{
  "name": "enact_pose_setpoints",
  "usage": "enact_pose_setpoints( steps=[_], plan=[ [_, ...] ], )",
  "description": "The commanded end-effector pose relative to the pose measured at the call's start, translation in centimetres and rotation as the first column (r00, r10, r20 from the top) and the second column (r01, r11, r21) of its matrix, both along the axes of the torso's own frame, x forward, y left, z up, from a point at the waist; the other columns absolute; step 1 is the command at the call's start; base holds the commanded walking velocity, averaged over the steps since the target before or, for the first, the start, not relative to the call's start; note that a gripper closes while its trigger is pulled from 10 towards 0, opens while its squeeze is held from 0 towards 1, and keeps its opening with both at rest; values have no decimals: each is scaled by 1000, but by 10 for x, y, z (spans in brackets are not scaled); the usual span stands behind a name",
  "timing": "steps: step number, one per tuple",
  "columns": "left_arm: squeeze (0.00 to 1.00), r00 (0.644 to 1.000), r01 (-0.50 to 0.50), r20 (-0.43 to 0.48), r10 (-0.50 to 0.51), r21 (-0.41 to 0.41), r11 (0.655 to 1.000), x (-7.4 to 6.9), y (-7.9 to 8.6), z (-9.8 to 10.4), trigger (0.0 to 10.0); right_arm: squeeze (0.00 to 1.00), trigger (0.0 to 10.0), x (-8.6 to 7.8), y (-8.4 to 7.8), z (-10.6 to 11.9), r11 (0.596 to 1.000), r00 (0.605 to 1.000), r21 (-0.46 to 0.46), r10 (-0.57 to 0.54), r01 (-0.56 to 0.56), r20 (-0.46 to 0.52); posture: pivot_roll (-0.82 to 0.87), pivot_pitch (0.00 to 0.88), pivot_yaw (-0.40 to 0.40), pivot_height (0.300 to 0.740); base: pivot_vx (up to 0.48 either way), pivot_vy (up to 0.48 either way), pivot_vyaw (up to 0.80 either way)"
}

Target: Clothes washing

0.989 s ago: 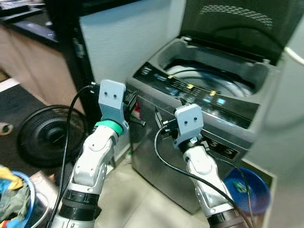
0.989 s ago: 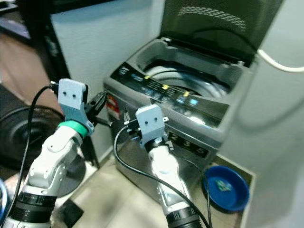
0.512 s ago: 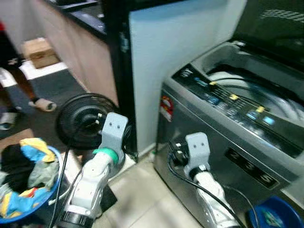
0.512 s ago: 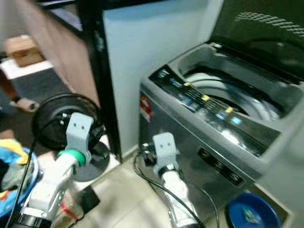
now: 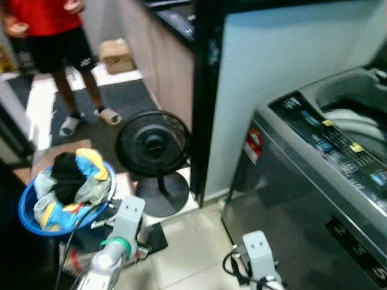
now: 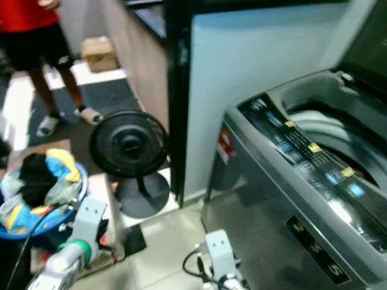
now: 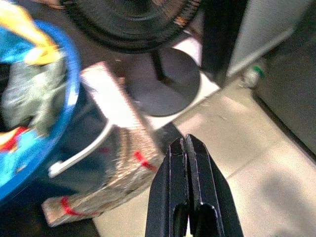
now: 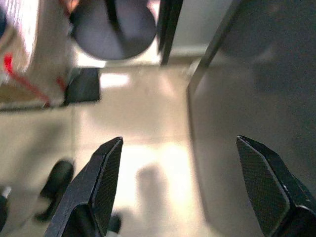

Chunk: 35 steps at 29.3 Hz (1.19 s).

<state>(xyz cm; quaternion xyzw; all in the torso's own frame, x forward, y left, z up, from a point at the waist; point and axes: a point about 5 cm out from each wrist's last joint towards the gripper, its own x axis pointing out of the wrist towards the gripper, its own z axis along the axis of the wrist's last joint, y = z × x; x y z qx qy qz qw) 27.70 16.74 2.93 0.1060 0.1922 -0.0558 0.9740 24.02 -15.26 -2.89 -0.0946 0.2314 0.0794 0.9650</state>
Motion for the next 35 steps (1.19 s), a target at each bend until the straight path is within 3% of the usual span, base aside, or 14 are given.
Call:
enact_pose_setpoints(
  steps=[1,20,29,35],
  plan=[
    [0,1000,-8,-7,8,14,1000,-4,3,-4,10000,0,10000,-1,6,-1,1000,1000,18,17,-17,5,71,0,22,740,0,0,769],
    [0,999,-9,48,9,2,1000,2,1,-4,10000,0,10000,11,19,7,997,994,7,79,-79,79,72,0,13,740,0,0,713],
    [0,997,-29,76,28,10,1000,4,1,-2,10000,0,10000,15,22,11,996,990,-11,94,-94,107,75,0,12,740,458,0,0],
    [0,996,-28,82,27,11,1000,5,1,-3,10000,0,10000,17,22,11,996,989,-24,92,-90,117,76,0,13,740,458,0,646]
  ],
)
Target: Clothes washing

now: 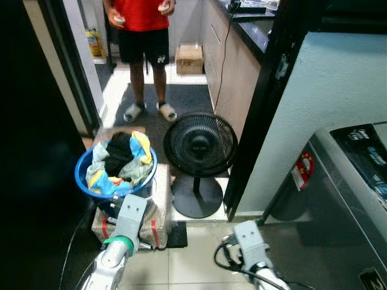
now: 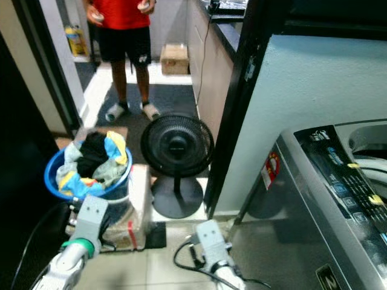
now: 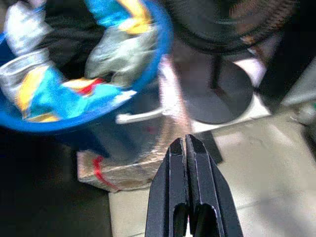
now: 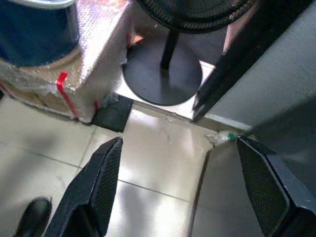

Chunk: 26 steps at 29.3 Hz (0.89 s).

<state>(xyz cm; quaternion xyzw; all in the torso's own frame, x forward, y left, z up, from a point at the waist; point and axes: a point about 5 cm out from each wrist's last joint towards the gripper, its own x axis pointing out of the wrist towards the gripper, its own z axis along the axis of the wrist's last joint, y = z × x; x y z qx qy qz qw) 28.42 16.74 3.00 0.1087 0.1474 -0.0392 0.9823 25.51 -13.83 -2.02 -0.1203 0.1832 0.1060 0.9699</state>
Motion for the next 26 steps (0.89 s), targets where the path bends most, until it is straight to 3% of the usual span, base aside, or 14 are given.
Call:
enact_pose_setpoints(
  steps=[1,17,18,19,26],
  plan=[
    [0,1000,-5,-12,5,7,1000,-2,1,-4,10000,0,10000,2,7,3,1000,1000,9,20,-20,23,76,0,13,740,458,0,0],
    [0,1000,-14,-12,14,8,1000,-1,2,-5,10000,0,10000,5,4,4,1000,999,16,-24,24,22,73,0,14,740,442,0,0],
    [0,1000,-21,-18,21,4,1000,-1,2,-6,10000,0,8667,6,3,4,999,999,7,-31,31,25,73,0,14,740,0,0,0],
    [0,1000,-21,-23,21,0,1000,-1,2,-7,10000,0,0,6,2,5,1000,999,9,-29,28,31,74,0,14,740,0,0,0],
    [0,999,-28,-40,29,17,999,-2,4,-10,10000,0,0,7,1,6,1000,999,4,-29,29,44,74,0,14,740,0,0,0]
  ],
)
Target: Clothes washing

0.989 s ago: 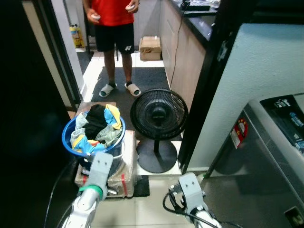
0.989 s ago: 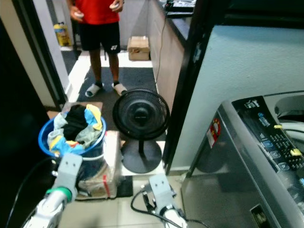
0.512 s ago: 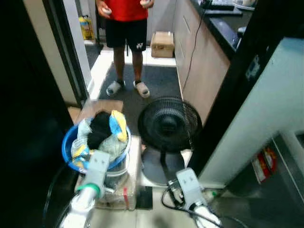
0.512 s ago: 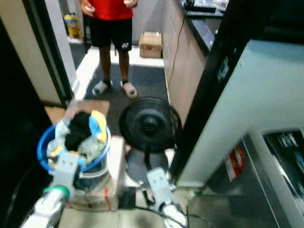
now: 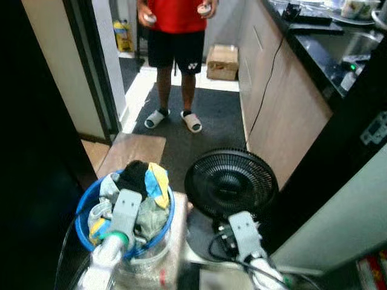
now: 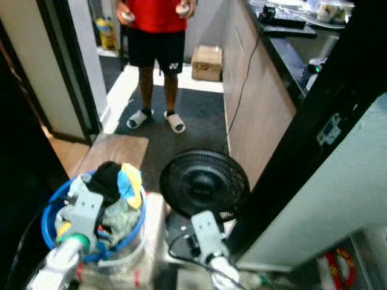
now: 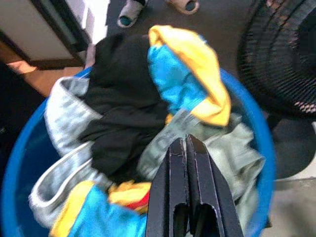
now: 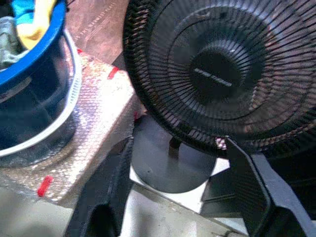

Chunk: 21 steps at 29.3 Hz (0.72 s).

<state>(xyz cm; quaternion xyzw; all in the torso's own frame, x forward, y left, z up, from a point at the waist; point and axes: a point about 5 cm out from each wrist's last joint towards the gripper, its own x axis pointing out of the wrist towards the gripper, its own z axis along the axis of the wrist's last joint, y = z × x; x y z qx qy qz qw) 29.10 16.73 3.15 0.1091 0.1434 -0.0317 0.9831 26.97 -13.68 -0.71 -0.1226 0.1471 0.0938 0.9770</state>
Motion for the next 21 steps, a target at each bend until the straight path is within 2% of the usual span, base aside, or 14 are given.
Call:
enact_pose_setpoints(
  steps=[1,5,6,7,8,9,20,21],
  plan=[
    [0,998,-20,-59,20,15,1000,-9,6,-14,10000,0,10000,-7,0,-8,1000,999,1,-14,14,-38,74,0,14,740,0,0,0],
    [4,998,-21,-62,21,14,1000,-10,7,-15,10000,0,10000,-7,0,-8,1000,999,-2,-14,14,-42,74,0,14,740,0,0,0],
    [1000,998,-18,-62,19,8,1000,-10,7,-15,10000,0,10000,-7,0,-8,1000,999,-5,-14,14,-40,74,0,14,740,0,0,0],
    [1000,998,-15,-62,15,5,1000,-10,7,-16,10000,51,10000,-7,0,-8,1000,999,4,-8,8,-40,74,0,14,740,0,0,0],
    [1000,998,-13,-61,13,3,1000,-10,7,-16,10000,51,10000,-7,1,-8,1000,999,11,-4,4,-40,74,0,14,740,0,0,0],
    [1000,998,-11,-61,11,7,1000,-10,7,-16,10000,1000,10000,-7,0,-8,1000,999,16,-5,5,-39,72,0,13,740,0,0,0],
    [1000,997,-11,-70,12,20,1000,-13,8,-19,10000,1000,10000,-8,-3,-8,1000,999,13,-13,13,-40,71,0,13,740,0,0,0],
    [882,997,-11,-73,13,29,1000,-13,8,-19,10000,0,10000,-8,-3,-8,1000,999,7,-11,12,-39,71,0,12,740,0,0,0]
  ],
)
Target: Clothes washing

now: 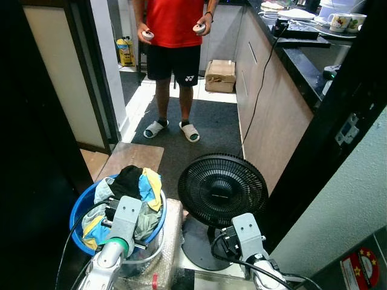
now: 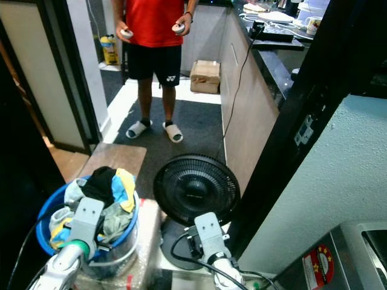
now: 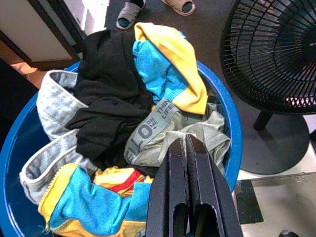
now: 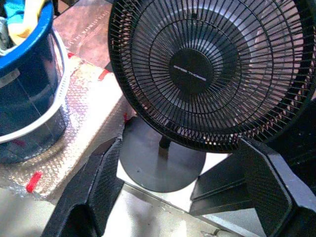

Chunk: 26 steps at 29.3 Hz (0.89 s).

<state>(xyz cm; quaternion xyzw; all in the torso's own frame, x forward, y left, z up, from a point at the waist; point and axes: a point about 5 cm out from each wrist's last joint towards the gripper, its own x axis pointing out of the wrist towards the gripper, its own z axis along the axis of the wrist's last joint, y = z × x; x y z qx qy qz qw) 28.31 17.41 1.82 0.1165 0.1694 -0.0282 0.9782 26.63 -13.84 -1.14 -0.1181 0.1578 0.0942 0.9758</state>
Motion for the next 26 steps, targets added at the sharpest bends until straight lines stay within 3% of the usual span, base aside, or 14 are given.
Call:
enact_pose_setpoints(
  steps=[1,3,4,5,6,8,9,17,18,26],
  plan=[
    [0,1000,-2,-20,2,7,1000,-5,1,-7,0,0,9216,-4,-1,-4,1000,1000,-9,-9,9,-14,71,0,12,740,0,0,0],
    [0,1000,-2,-19,2,3,1000,-6,1,-7,0,0,9216,-4,-1,-4,1000,1000,-14,-9,9,-11,71,0,12,740,0,0,0],
    [0,1000,1,-19,-1,3,1000,-6,1,-8,0,0,0,-4,0,-4,1000,1000,-7,-5,5,-4,71,0,12,740,0,0,0],
    [0,1000,3,-20,-3,3,1000,-7,1,-8,0,0,0,-4,0,-3,1000,1000,-1,-2,2,1,71,0,12,740,0,0,0],
    [0,1000,1,-25,0,9,1000,-7,1,-9,10000,0,353,-5,1,-4,1000,1000,-2,1,-1,-4,74,0,12,740,0,0,0],
    [0,1000,-1,-29,2,14,1000,-8,2,-9,10000,0,353,-5,1,-4,1000,1000,-3,3,-3,-9,74,0,12,740,0,0,0],
    [0,999,-4,-31,5,18,1000,-8,2,-10,10000,0,10000,-5,1,-5,1000,1000,-10,1,-1,-15,76,0,12,740,0,0,0],
    [0,1000,1,-22,0,21,1000,-7,2,-8,10000,0,10000,-4,1,-4,1000,1000,-24,-7,7,-12,75,0,17,740,0,0,0],
    [0,1000,7,-16,-6,16,1000,-7,1,-8,0,0,0,-4,1,-4,1000,1000,-23,-5,5,-8,75,0,17,740,0,0,0],
    [0,1000,22,-8,-22,6,1000,-6,-1,-7,0,0,0,-5,4,-3,1000,1000,-5,6,-6,8,75,0,17,740,0,0,0]
  ],
)
